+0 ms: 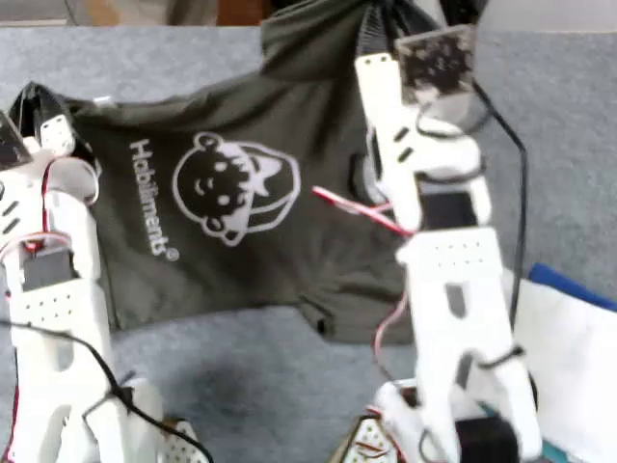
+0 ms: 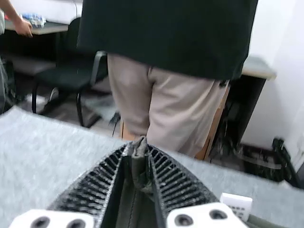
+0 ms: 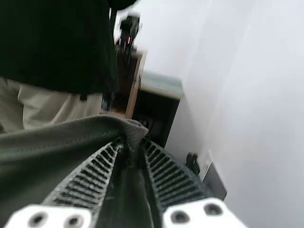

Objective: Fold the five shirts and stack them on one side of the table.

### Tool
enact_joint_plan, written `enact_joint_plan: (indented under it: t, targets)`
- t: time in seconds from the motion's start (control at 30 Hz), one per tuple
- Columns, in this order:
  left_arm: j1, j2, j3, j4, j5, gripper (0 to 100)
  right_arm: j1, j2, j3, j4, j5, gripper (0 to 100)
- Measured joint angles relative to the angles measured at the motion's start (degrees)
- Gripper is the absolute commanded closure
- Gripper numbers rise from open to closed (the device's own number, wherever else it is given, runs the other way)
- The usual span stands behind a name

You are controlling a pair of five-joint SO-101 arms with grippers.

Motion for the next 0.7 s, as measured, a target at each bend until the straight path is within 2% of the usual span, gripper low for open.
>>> enact_joint_plan:
  t: [0.23,0.37,0.5,0.7]
  targets:
    - [0.00,19.69,-9.67,-0.35,0.00,98,0.00,7.56,-2.73,-0.26,0.00,99.5]
    - [0.09,26.20,-13.10,0.88,0.00,98,0.00,7.47,-3.34,7.30,0.00,99.5]
    - [0.09,26.29,-16.18,13.36,0.00,98,0.00,5.71,-3.34,20.22,0.53,99.5]
    - [0.09,21.98,-18.37,35.08,0.00,98,0.00,-2.29,-3.34,37.27,8.09,99.5]
